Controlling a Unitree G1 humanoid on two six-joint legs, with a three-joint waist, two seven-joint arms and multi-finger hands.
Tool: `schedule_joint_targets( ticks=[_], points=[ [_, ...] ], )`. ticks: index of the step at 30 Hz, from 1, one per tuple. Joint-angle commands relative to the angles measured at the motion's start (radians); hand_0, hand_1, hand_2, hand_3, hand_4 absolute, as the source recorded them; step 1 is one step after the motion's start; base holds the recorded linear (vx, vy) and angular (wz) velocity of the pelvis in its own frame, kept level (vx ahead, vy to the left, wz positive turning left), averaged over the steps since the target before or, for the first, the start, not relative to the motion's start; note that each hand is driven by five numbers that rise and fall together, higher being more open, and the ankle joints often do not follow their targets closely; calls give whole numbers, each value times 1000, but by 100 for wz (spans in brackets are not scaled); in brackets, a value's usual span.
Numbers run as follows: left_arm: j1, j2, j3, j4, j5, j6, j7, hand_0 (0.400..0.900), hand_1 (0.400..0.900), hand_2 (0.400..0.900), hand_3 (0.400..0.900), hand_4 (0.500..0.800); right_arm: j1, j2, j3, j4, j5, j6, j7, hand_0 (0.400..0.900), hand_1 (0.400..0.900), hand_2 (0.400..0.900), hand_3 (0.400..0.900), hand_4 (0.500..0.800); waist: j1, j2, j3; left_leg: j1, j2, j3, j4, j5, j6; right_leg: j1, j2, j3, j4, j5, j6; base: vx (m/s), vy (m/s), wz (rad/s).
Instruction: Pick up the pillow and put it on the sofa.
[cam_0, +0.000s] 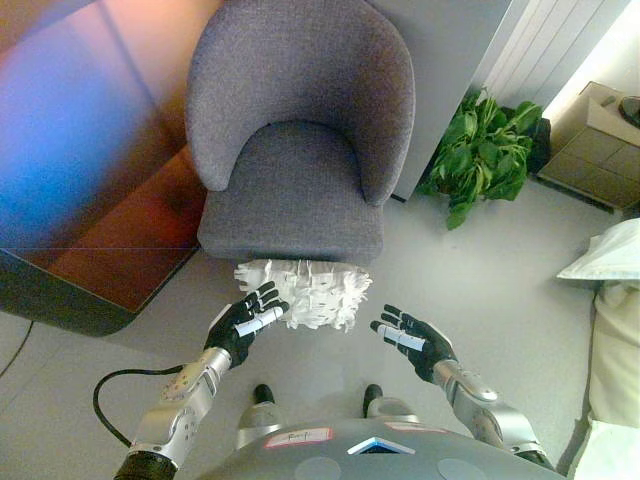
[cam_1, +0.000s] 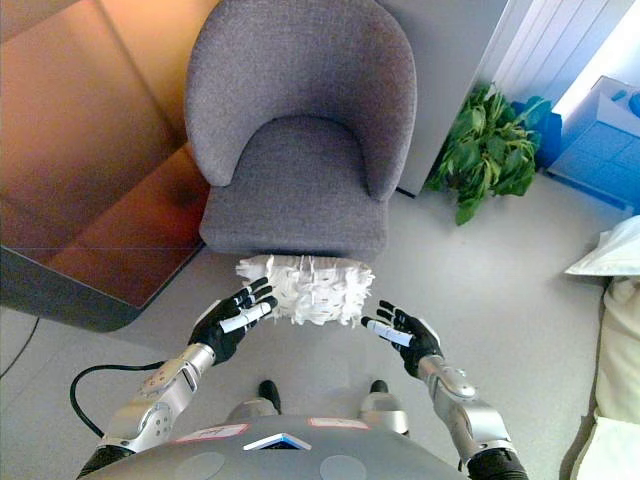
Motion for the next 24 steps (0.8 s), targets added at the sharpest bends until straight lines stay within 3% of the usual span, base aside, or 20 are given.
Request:
schedule_joint_targets(
  ticks=[1, 6, 24],
  points=[
    [-91, 19, 56, -81, 7, -58, -14, 900, 900, 900, 900, 800, -71, -41, -35, -84, 22, -67, 1, 900, 900, 900, 900, 800, 4, 11, 2, 81, -35, 31, 15, -101, 41, -14, 19, -1, 3, 16, 11, 0, 0, 0],
    [-88, 22, 55, -87, -4, -61, -45, 900, 900, 900, 900, 800, -65, -43, -31, -92, 15, -61, -1, 900, 900, 900, 900, 800, 2, 10, 1, 83, -35, 31, 14, -100, 41, -14, 22, 1, 3, 16, 10, 0, 0, 0],
    [-83, 28, 42, -89, 2, -56, -50, 900, 900, 900, 900, 800, -67, -52, -29, -98, -20, -59, -35, 900, 900, 900, 900, 800, 3, 10, 17, 82, -18, 31, 24, -95, 34, -10, 37, 3, 3, 4, -4, -2, -31, 0]
  ],
)
